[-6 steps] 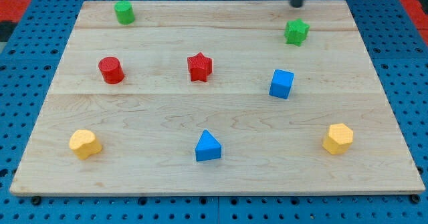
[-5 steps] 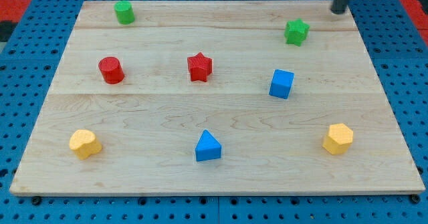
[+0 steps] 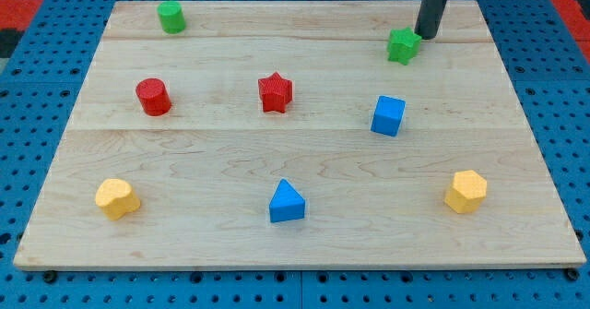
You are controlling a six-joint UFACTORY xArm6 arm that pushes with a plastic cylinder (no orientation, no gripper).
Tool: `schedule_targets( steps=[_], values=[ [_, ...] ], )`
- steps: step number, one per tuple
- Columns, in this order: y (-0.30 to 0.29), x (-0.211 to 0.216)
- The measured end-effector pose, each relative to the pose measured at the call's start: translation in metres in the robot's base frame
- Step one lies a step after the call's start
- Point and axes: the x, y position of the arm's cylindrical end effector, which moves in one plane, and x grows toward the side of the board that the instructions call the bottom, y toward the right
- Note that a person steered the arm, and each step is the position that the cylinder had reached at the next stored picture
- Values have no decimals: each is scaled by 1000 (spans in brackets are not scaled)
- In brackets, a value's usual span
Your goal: Place the green star at the top right side of the red star
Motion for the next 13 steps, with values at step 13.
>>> schedule_targets(
  steps=[13],
  values=[
    [-140,32]
  ],
)
